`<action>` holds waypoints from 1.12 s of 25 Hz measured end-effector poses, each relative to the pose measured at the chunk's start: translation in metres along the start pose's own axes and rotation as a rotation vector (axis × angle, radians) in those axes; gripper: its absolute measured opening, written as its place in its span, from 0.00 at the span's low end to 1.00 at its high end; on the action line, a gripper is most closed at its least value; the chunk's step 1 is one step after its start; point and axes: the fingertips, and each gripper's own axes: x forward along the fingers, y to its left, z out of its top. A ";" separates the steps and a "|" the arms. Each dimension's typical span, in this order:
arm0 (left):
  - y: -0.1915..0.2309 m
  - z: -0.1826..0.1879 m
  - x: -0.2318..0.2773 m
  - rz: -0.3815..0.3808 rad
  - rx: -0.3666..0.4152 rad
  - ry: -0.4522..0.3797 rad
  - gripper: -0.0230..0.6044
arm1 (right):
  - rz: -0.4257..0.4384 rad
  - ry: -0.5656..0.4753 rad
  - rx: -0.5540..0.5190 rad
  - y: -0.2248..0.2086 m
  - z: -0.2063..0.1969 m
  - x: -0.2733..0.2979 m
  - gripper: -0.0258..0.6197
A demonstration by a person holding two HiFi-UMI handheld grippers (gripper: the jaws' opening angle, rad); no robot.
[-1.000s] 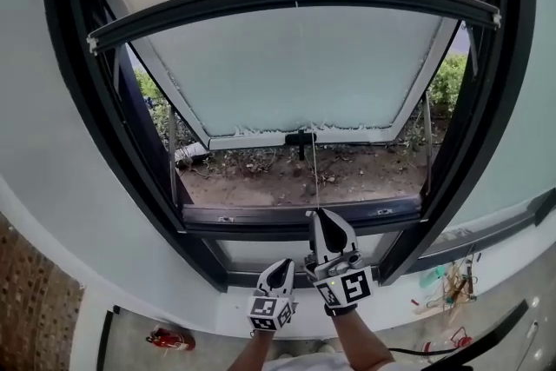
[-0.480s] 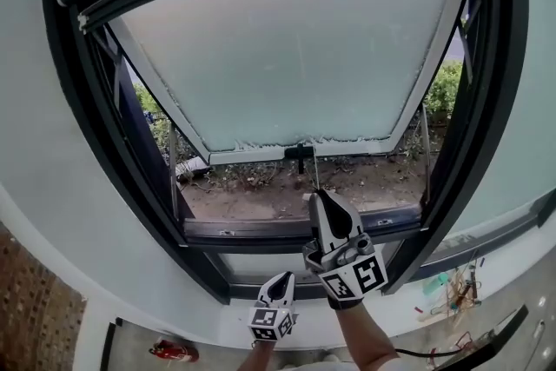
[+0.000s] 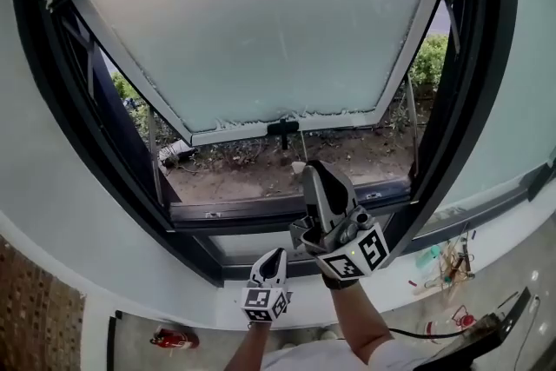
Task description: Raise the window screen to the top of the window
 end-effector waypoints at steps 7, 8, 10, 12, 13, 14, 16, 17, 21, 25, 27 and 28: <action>0.016 0.014 0.010 0.063 0.056 0.016 0.06 | -0.149 0.220 0.185 -0.048 -0.065 -0.079 0.04; 0.020 0.018 0.011 0.075 0.066 0.015 0.06 | -0.199 0.303 0.149 -0.057 -0.082 -0.094 0.04; 0.025 0.029 0.013 0.086 0.077 -0.004 0.06 | -0.299 0.484 0.051 -0.076 -0.115 -0.125 0.04; 0.027 0.041 0.014 0.096 0.093 -0.022 0.06 | -0.387 0.658 -0.027 -0.093 -0.142 -0.156 0.04; 0.027 0.047 0.015 0.098 0.106 -0.028 0.06 | -0.412 0.723 -0.053 -0.097 -0.151 -0.169 0.04; 0.026 0.052 0.015 0.097 0.121 -0.031 0.06 | -0.423 0.768 -0.077 -0.099 -0.157 -0.179 0.04; 0.025 0.063 0.016 0.098 0.148 -0.034 0.06 | -0.420 0.818 -0.137 -0.098 -0.163 -0.191 0.04; 0.024 0.068 0.016 0.099 0.156 -0.036 0.06 | -0.415 0.835 -0.170 -0.097 -0.164 -0.194 0.04; 0.019 0.085 0.019 0.093 0.155 -0.058 0.06 | -0.397 0.856 -0.245 -0.093 -0.162 -0.195 0.04; 0.010 0.089 0.024 0.076 0.165 -0.073 0.06 | -0.390 0.848 -0.261 -0.093 -0.158 -0.194 0.04; 0.004 0.090 0.026 0.063 0.169 -0.075 0.06 | -0.389 0.843 -0.265 -0.093 -0.155 -0.194 0.04; 0.001 0.091 0.026 0.060 0.171 -0.080 0.06 | -0.387 0.840 -0.266 -0.093 -0.153 -0.194 0.04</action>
